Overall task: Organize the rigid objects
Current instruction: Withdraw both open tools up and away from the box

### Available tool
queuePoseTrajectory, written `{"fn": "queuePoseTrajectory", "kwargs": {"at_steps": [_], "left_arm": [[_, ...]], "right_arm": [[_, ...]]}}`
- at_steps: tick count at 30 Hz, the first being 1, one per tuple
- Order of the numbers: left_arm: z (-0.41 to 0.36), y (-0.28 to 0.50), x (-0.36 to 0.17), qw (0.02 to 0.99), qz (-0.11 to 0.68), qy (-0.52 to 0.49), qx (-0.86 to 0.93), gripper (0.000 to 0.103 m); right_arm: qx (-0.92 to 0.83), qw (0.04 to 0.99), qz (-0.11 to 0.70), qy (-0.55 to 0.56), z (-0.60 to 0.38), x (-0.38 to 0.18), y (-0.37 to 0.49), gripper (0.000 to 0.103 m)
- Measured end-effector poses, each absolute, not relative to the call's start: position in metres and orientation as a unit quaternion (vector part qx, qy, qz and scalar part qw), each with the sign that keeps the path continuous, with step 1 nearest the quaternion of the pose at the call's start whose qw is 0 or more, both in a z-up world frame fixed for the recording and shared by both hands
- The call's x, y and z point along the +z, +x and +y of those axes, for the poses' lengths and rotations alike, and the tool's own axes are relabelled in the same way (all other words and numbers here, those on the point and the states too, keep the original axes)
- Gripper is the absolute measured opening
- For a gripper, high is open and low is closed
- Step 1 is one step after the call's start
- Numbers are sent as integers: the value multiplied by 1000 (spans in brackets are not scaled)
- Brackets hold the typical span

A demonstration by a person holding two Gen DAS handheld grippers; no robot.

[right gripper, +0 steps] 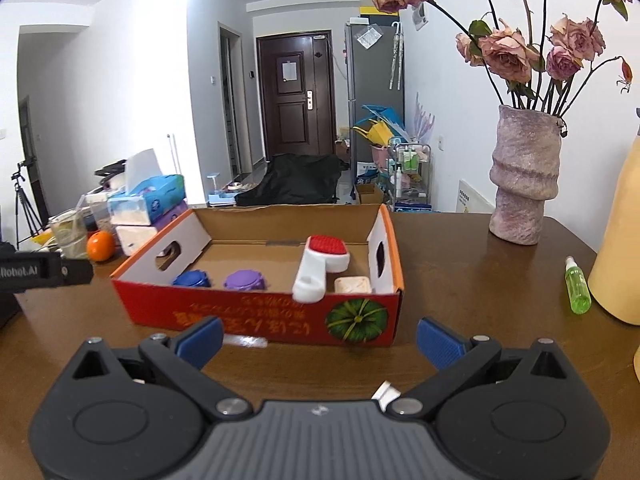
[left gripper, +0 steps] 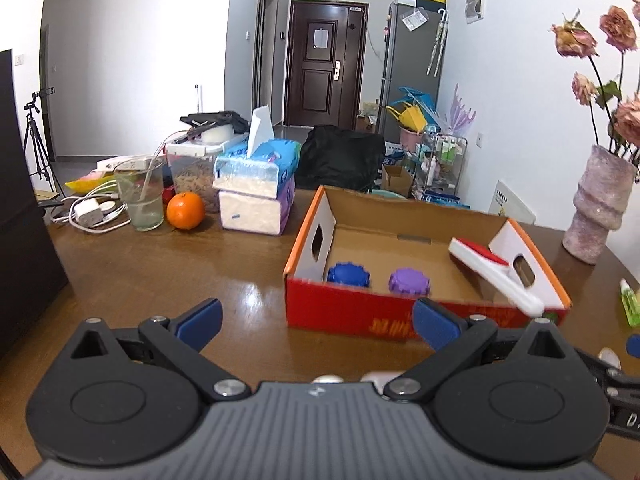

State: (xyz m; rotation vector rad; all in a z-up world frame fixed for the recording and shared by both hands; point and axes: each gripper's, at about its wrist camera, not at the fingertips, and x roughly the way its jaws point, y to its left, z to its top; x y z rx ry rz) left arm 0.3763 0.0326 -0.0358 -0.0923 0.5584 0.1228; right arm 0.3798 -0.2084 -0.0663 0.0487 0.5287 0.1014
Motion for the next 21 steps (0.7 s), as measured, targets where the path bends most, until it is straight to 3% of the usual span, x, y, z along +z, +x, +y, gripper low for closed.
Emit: {"fn": "queuePoseTrajectory", "kwargs": {"at_steps": [21], "left_arm": [[28,277,-25,971,229,-49,43,103]], "right_arm": [[68,968,239,22,-197,-69,304,103]]}}
